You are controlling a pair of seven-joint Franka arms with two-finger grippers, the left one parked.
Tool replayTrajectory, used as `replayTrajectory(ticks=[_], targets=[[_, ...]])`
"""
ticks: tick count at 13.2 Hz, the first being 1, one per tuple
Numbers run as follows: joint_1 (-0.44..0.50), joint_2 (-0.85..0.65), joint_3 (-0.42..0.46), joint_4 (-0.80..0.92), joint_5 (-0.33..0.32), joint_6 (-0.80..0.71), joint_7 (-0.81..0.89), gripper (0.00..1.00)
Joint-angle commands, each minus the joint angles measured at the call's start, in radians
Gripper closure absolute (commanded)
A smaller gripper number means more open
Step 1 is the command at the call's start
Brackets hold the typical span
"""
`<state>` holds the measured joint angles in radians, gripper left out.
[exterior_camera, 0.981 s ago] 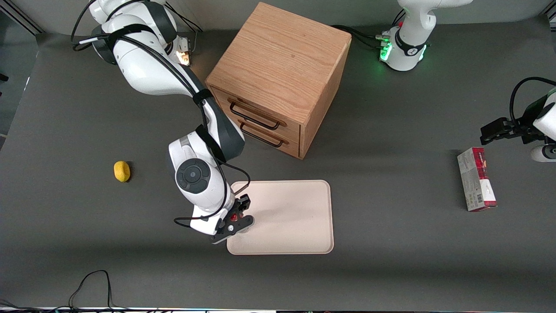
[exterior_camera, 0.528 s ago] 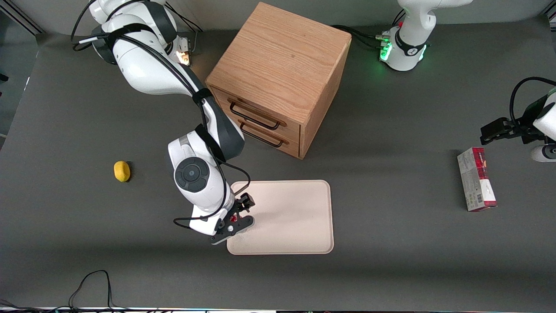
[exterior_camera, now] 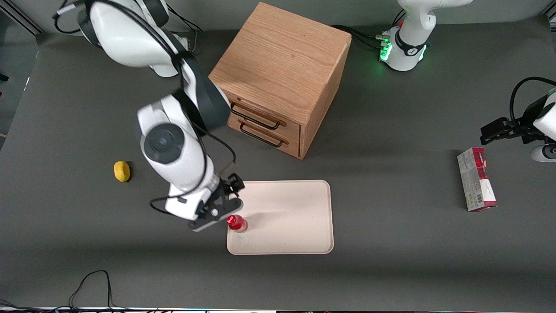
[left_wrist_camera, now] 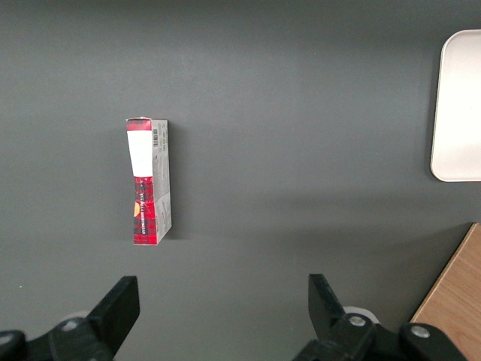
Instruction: Place coke bottle on tray
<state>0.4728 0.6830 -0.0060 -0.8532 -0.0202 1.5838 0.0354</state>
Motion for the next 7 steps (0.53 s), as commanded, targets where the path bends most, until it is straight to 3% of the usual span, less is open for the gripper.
replayTrajectory(ticks=[1, 4, 7], targets=[[-0.002, -0.103, -0.008, -0.038, -0.012, -0.124, 0.006, 0.0], [-0.005, -0.204, -0.026, -0.102, -0.012, -0.173, 0.0, 0.0], [-0.092, -0.351, -0.031, -0.285, -0.004, -0.124, -0.002, 0.0]])
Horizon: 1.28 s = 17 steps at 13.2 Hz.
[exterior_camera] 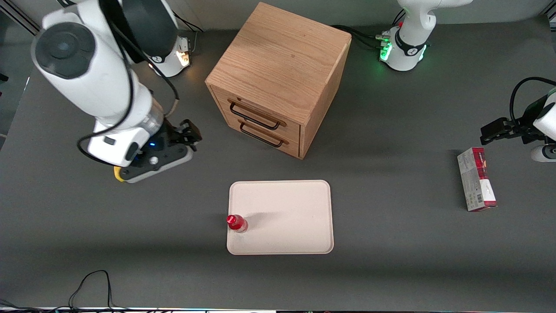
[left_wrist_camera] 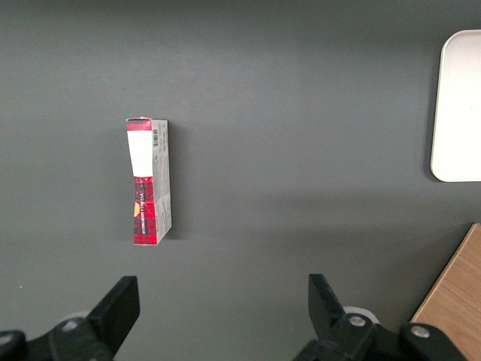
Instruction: Place coke bottle on tray
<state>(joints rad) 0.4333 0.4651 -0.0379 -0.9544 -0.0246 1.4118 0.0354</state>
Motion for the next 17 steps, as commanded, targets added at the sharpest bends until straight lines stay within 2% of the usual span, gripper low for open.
replayTrajectory(ticks=[1, 5, 9, 17], targets=[[-0.095, -0.176, 0.001, -0.245, 0.003, 0.071, -0.003, 0.0], [-0.255, -0.328, 0.007, -0.443, 0.028, 0.17, -0.002, 0.0], [-0.376, -0.425, 0.036, -0.559, 0.028, 0.17, -0.011, 0.0], [-0.407, -0.438, -0.01, -0.575, 0.014, 0.139, -0.068, 0.0]])
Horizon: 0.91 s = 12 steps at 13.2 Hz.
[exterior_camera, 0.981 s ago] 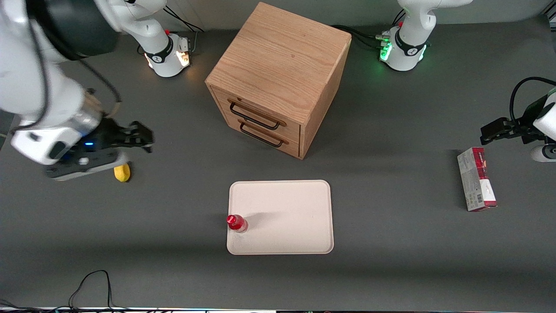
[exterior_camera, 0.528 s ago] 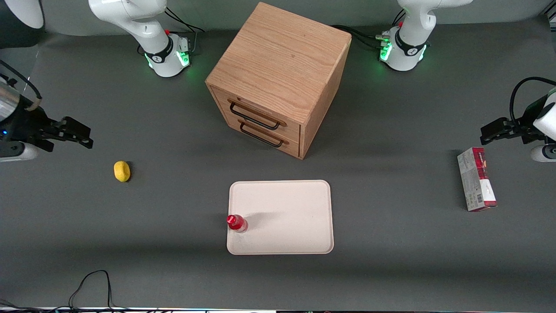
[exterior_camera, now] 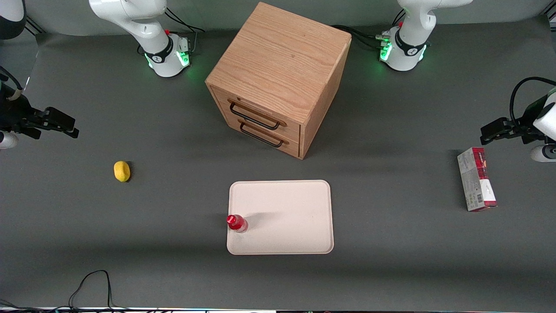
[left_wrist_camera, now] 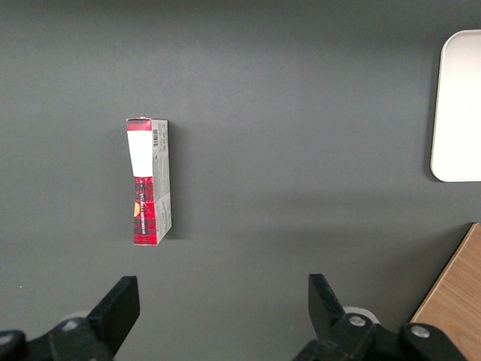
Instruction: Place coke bottle on tray
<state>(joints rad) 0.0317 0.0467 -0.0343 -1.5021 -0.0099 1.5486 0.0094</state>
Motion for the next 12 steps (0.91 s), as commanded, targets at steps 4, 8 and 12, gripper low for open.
replayTrajectory(ticks=[4, 8, 12], targets=[[0.005, -0.015, -0.033, -0.029, -0.001, 0.002, -0.029, 0.0], [0.027, -0.013, -0.055, -0.029, -0.001, 0.002, -0.029, 0.0], [0.027, -0.013, -0.055, -0.029, -0.001, 0.002, -0.031, 0.0]])
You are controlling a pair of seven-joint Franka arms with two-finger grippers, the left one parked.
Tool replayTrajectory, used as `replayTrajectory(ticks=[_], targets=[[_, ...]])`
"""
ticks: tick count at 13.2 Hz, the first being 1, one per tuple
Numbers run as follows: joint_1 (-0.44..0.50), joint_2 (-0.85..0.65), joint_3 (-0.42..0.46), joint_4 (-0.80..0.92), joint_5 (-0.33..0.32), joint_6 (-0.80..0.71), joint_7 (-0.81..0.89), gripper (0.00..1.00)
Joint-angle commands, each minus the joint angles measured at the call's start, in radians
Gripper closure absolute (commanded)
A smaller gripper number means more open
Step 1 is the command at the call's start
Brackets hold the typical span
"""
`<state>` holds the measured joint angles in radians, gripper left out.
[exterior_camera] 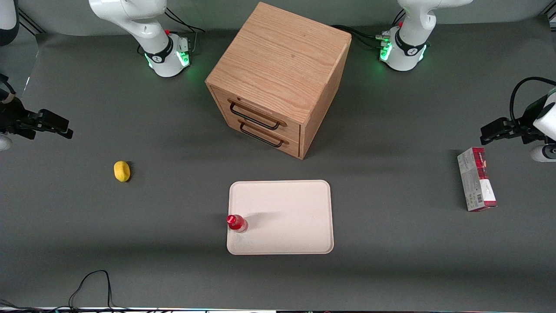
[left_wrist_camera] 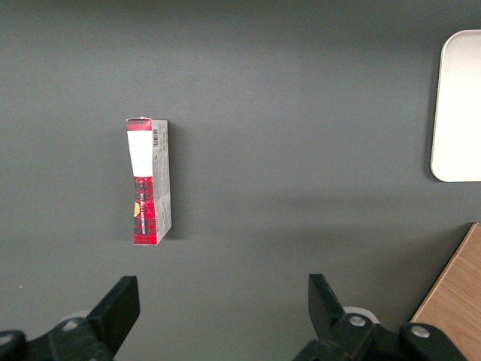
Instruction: Place coke bottle on tray
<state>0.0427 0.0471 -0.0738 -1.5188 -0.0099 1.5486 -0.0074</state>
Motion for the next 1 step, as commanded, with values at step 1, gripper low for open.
replayTrajectory(ticks=[1], targets=[[0.016, -0.013, -0.015, -0.012, -0.001, 0.002, -0.013, 0.0]])
